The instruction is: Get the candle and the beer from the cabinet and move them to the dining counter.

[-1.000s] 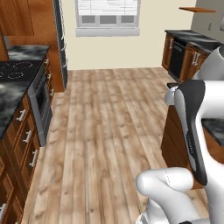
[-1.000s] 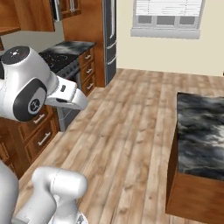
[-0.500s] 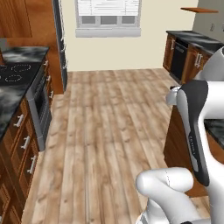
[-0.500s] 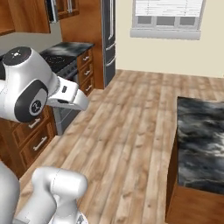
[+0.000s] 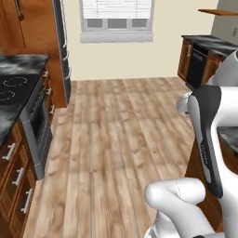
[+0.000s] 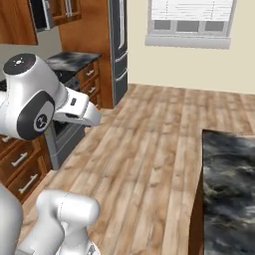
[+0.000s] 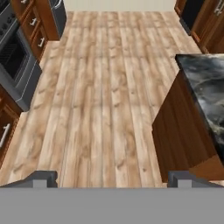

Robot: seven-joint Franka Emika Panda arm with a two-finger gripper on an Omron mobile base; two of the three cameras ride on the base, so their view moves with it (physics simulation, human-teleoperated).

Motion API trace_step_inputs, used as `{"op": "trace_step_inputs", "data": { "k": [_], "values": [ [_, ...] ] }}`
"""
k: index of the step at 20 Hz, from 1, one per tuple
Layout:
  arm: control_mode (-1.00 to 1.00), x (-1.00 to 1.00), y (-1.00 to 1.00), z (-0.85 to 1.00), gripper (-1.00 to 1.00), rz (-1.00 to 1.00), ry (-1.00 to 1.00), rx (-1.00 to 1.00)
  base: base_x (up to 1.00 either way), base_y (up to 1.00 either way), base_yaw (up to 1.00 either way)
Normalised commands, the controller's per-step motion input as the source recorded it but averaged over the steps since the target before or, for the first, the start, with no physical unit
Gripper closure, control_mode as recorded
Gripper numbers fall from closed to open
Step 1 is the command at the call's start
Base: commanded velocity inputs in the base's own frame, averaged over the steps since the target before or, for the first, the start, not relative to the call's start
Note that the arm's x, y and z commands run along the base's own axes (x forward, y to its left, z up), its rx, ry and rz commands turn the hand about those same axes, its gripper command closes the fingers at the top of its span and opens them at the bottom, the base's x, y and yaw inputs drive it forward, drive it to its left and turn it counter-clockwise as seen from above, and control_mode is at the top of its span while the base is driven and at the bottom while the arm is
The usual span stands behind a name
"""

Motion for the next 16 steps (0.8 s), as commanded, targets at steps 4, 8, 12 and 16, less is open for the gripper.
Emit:
{"op": "trace_step_inputs", "data": {
  "k": [4,8,12,16],
  "values": [
    [1.0,0.0,0.0,0.0,-1.0,0.0,0.0,0.0,0.95,0.09,0.0],
    [1.0,0.0,0.0,0.0,-1.0,0.0,0.0,0.0,0.98,0.1,0.0],
    [1.0,0.0,0.0,0.0,-1.0,0.0,0.0,0.0,0.99,0.1,0.02],
    [1.0,0.0,0.0,0.0,-1.0,0.0,0.0,0.0,1.0,0.03,0.06]
  ]
}}
